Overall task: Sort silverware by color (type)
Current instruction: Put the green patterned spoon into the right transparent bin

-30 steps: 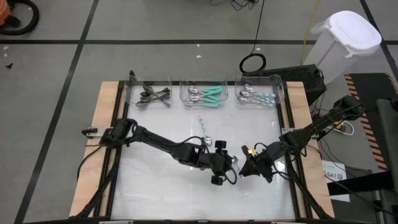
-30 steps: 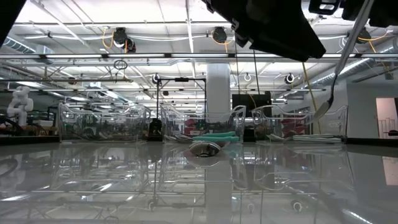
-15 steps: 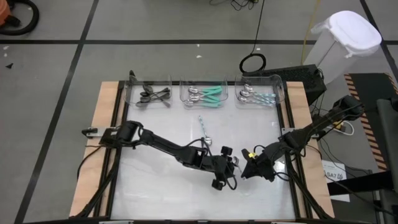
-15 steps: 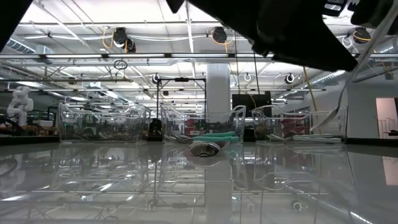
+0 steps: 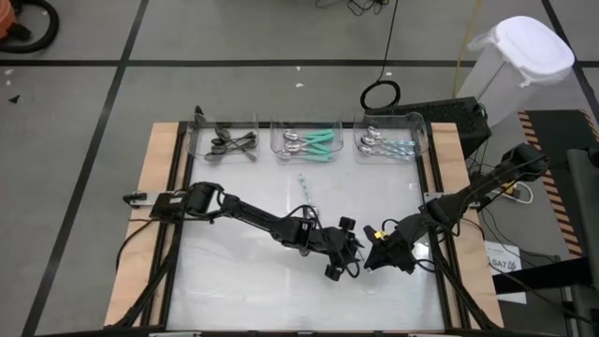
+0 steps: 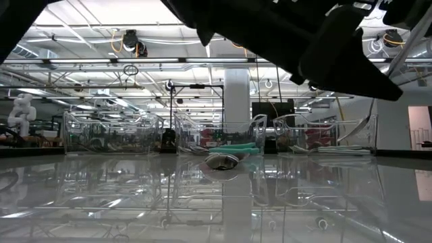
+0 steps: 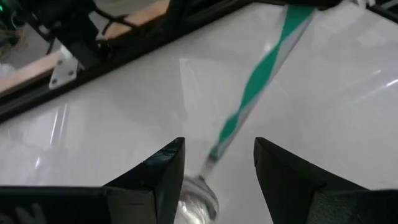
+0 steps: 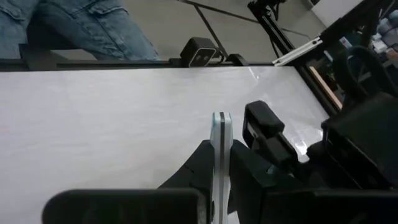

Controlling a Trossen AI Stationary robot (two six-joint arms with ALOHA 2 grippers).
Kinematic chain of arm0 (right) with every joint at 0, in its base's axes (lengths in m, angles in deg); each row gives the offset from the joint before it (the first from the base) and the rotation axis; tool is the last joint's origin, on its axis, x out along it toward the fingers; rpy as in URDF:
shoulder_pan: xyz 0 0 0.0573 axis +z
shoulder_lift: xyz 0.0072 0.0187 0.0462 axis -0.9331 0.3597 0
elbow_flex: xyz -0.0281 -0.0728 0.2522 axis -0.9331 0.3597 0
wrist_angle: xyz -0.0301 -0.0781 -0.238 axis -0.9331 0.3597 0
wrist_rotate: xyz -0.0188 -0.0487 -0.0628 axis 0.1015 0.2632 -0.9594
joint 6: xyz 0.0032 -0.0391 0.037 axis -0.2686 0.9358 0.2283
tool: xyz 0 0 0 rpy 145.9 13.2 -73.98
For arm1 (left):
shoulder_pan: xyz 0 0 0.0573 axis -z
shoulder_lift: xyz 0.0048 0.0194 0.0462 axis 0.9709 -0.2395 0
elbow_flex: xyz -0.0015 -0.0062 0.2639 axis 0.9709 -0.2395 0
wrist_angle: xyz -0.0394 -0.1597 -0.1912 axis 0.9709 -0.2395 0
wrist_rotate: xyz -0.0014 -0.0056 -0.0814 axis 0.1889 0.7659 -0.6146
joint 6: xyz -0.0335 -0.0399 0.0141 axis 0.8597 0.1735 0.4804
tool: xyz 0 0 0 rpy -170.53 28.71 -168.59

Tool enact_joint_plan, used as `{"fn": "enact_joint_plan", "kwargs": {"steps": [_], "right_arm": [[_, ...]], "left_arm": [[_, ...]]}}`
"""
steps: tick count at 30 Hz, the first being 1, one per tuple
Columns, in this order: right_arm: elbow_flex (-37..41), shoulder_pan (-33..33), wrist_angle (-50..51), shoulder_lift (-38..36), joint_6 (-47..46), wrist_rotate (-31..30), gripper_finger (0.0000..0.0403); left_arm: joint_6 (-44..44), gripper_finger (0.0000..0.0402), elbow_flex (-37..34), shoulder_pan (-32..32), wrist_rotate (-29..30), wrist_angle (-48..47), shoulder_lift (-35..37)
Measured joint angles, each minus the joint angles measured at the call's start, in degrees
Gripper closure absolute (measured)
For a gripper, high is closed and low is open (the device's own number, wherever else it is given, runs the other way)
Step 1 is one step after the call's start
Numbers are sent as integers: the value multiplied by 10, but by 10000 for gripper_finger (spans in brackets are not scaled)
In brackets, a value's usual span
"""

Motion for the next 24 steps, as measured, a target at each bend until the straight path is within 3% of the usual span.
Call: {"fn": "enact_joint_plan", "kwargs": {"steps": [10, 19, 24], "right_arm": [[0, 0, 1, 0, 2, 1, 376], [0, 0, 4, 0, -11, -2, 373], [0, 0, 12, -1, -66, -57, 348]], "left_arm": [[-23, 286, 1, -5, -29, 32, -17], [-24, 379, 1, -12, -34, -7, -16], [-2, 390, 1, -17, -20, -34, -16]]}}
